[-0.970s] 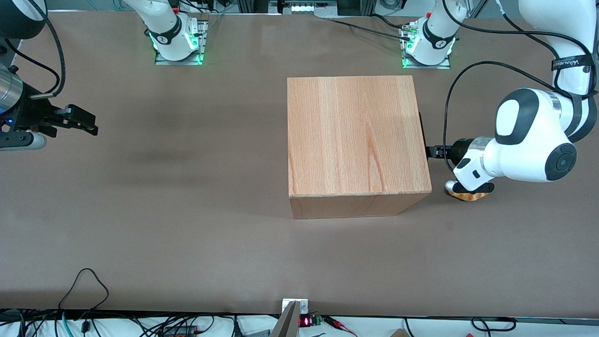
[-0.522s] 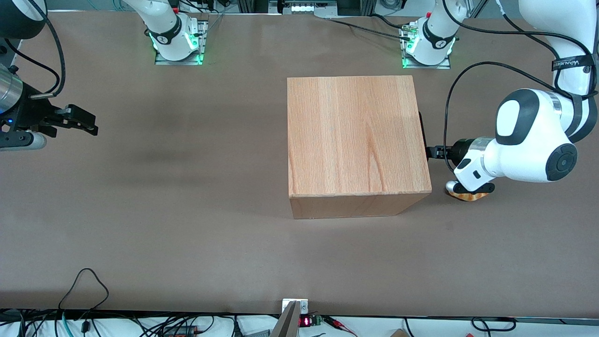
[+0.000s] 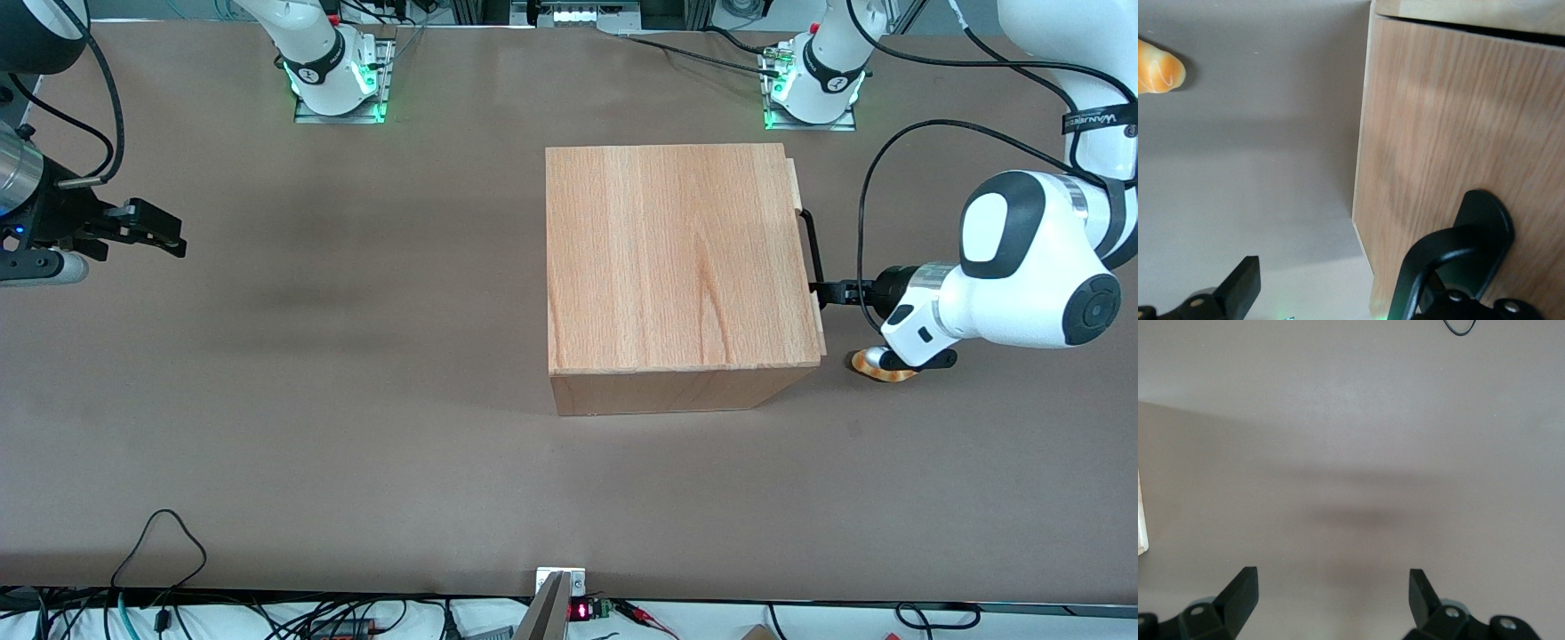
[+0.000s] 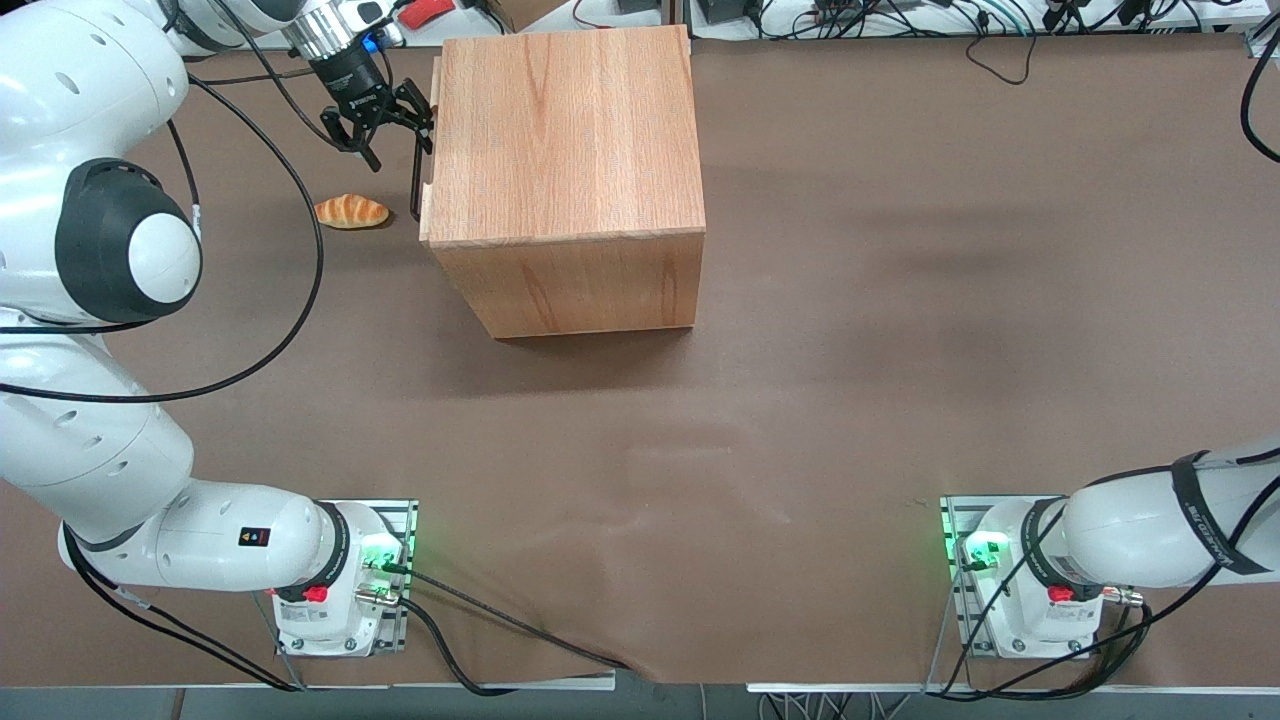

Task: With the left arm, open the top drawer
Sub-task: 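Pull the handle with the left gripper, sliding the drawer out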

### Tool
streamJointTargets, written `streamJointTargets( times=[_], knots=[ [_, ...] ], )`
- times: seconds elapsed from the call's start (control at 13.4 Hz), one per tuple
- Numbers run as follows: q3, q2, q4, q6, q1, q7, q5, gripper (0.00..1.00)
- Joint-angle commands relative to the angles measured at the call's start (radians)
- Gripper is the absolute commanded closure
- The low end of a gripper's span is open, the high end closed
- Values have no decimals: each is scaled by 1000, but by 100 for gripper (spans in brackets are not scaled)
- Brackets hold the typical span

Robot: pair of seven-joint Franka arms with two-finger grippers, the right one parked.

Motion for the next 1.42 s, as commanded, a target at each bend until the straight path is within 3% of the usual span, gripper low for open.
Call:
streamJointTargets(
  times=[0.0,1.34],
  knots=[
    [-1,-11,-8,3,17,28,2,0],
    [1,-23,12,-41,148,51,63,0]
  ],
)
